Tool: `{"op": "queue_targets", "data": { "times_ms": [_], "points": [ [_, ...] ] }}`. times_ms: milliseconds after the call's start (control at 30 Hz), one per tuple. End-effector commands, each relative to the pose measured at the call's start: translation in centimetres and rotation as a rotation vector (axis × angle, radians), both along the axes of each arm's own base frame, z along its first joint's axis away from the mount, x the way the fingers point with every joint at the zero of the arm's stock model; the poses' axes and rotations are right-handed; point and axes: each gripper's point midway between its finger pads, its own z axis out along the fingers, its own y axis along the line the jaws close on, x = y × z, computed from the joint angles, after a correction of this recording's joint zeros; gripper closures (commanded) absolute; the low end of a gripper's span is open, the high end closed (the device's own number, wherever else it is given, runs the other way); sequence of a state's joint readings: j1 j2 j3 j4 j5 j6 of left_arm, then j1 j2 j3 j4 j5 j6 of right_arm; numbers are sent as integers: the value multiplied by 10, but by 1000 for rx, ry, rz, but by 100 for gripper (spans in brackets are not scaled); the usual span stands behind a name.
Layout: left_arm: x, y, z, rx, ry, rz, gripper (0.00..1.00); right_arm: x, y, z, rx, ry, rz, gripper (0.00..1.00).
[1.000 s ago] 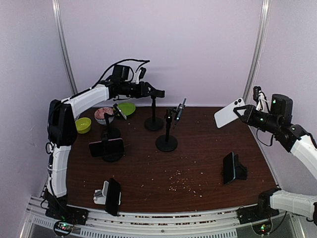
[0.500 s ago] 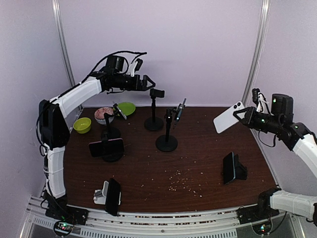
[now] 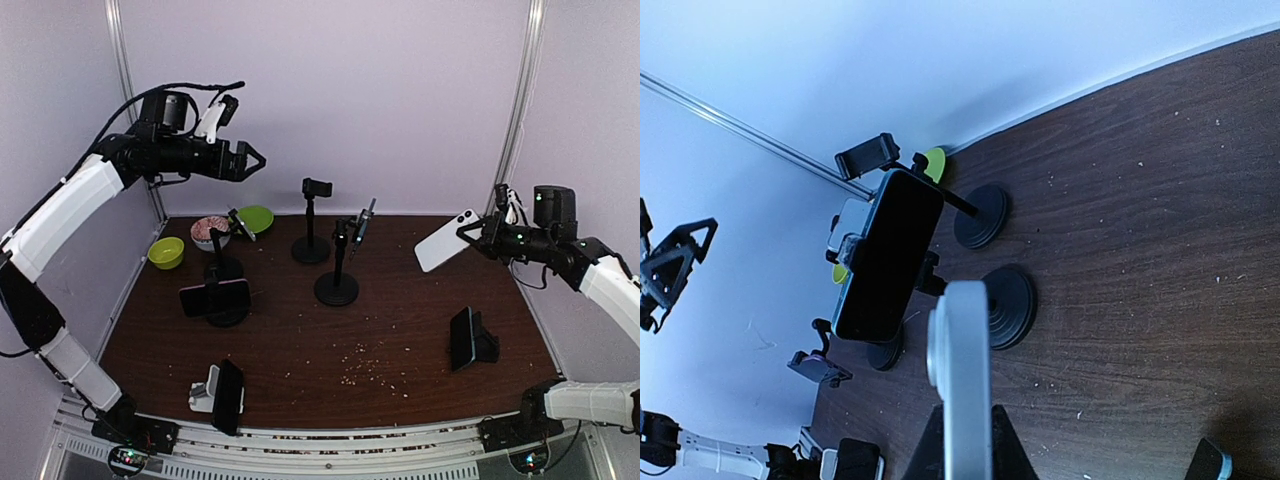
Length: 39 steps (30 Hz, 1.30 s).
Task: Remove the phone from the phone stand
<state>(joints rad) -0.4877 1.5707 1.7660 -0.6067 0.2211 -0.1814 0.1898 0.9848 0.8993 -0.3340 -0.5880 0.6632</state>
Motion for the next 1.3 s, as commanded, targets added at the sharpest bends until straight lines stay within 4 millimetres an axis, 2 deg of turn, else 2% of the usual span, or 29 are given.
{"op": "queue_targets", "data": {
  "times_ms": [0,67,100,167,267,367,467,600,800,967,1067,1200,1267],
  "points": [
    [-21,36,-26,184,36,91,2,18,5,4,66,-18,-12,100],
    [-25,51,-27,185,25,153,2,25,5,-6,60,3,-19,100],
    [-28,52,-25,159,6,155,2,29,6,-10,60,4,-19,100],
    [-32,53,-32,120,-21,163,2,38,8,-19,67,12,-21,100],
    [-30,50,-52,147,17,143,2,53,14,-23,85,-6,-4,100],
    [-37,45,-55,140,35,103,2,66,18,-29,68,-14,18,100],
    [-50,37,-49,92,18,33,2,77,24,-38,58,-5,50,100],
    [-55,41,-40,84,-7,43,2,89,30,-49,76,8,72,100],
    [-65,38,-36,68,-19,18,2,117,34,-62,91,2,89,100],
    [-69,38,-33,74,-35,20,2,141,34,-92,131,48,109,100],
    [-71,38,-34,84,-51,24,2,150,26,-118,116,109,71,100],
    [-76,28,-37,111,-63,0,3,146,20,-154,31,206,66,100],
    [-80,25,-36,110,-68,-10,3,143,17,-166,-14,234,69,95]
  ]
}}
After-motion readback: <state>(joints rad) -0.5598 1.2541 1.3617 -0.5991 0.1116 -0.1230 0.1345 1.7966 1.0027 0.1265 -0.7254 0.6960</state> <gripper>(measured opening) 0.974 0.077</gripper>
